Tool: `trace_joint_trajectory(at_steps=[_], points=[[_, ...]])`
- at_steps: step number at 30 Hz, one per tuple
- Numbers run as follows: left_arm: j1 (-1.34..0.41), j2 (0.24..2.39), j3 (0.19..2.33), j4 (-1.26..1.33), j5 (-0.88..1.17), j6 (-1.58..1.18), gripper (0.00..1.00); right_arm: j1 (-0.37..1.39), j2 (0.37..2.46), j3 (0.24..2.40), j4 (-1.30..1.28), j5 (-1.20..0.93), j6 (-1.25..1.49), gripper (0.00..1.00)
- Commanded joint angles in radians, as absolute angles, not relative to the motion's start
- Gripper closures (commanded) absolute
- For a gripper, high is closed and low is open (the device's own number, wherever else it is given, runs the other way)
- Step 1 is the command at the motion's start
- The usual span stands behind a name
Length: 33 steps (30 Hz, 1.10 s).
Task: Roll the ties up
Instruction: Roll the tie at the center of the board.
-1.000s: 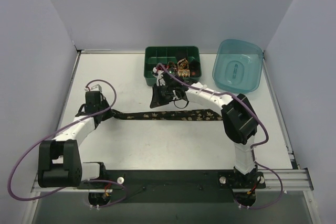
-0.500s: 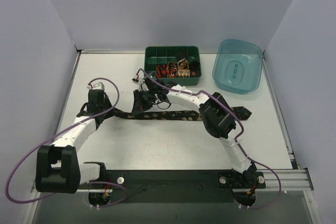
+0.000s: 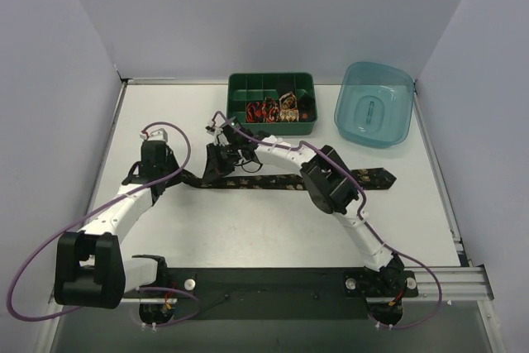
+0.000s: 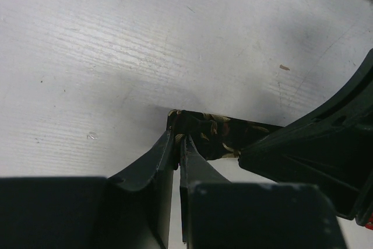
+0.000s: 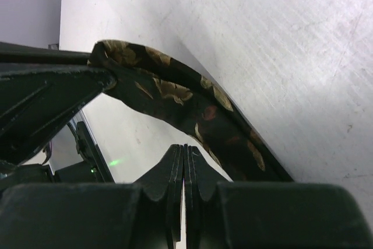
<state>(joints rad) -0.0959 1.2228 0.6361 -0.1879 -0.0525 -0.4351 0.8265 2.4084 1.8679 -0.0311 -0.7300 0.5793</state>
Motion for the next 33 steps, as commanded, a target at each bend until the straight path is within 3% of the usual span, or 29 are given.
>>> trace_joint_trajectory(at_steps=[1,33], points=[[-0.101,1.201,0.684,-0.189,-0.060,-0.425,1.00,0.833,2.425,1.939,-0.008,-0.744,0.620,1.00],[-0.163,1.235,0.733,-0.216,-0.058,-0.426,1.00,0.834,2.542,2.080,-0.075,-0.687,0.611,1.00]])
